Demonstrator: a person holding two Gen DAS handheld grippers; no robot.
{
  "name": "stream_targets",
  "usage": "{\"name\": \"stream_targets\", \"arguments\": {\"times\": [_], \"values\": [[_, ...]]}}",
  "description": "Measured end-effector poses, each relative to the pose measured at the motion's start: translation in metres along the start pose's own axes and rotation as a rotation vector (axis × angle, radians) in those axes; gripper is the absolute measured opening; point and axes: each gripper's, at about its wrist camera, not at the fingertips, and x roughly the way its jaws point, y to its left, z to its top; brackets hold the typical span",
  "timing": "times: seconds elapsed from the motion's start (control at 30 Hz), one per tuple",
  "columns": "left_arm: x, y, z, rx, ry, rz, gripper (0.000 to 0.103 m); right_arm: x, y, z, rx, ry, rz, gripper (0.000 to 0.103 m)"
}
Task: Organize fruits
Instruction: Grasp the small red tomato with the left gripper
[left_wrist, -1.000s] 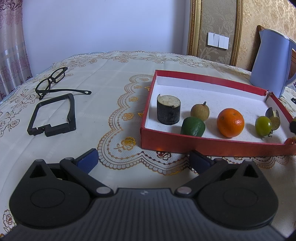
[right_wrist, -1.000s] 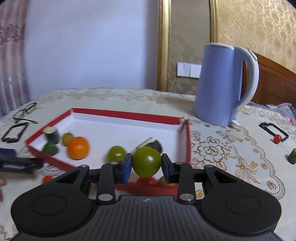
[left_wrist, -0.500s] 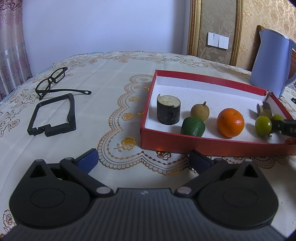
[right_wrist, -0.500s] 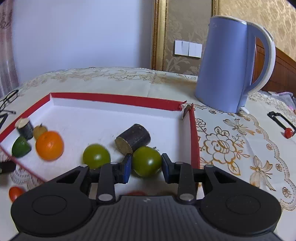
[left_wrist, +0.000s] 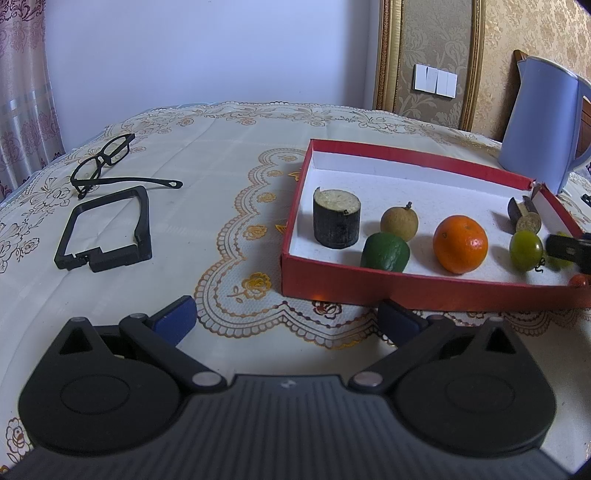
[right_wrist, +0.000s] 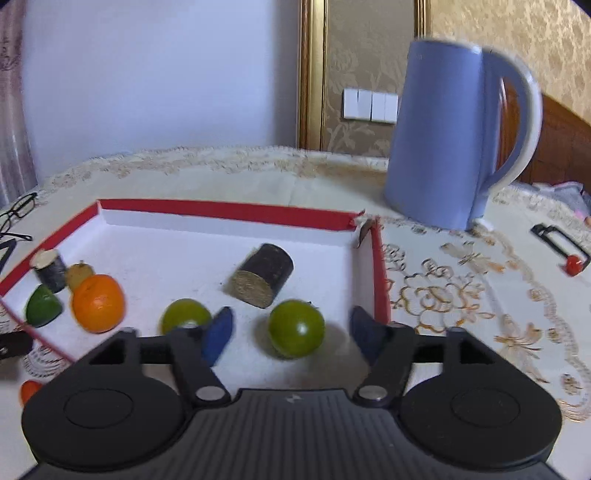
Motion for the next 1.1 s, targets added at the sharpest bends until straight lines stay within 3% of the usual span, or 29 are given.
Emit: {"name": "stream_targets", "arguments": {"times": [0.17, 0.4, 0.53, 0.67, 0.8, 0.93, 1.1], "values": [[0.000, 0.000, 0.000, 0.000, 0.000, 0.000, 0.103, -0.044, 0.000, -0.015, -0.044, -0.038, -0.005, 0.085], [0.000, 0.000, 0.000, 0.000, 0.000, 0.000, 0.103, -0.091, -0.028, -0.051, -0.006, -0.085, -0.023, 0.086], [0.000, 0.000, 0.000, 0.000, 0.000, 0.000, 0.103, -0.082, -0.042, -0.064, 0.017, -0.014, -0.038, 0.086], [0.000, 0.000, 0.000, 0.000, 0.000, 0.000, 0.103, -0.066, -0.049, -0.061, 0.081, 0.059, 0.013, 0.086], [0.000, 0.000, 0.000, 0.001, 0.000, 0.000, 0.103, -0.054, -0.036, -0.057, 0.033, 0.078, -0.020, 0.097], [-0.004, -0.001, -0.001, -0.003, 0.001, -0.001, 0.103, -0.054, -0.041, -0.059, 0.068, 0.082, -0.019, 0.100], [-0.034, -0.012, -0.009, 0.040, -0.057, -0.094, 0.103, -0.054, -0.041, -0.058, 0.066, 0.084, -0.019, 0.100]]}}
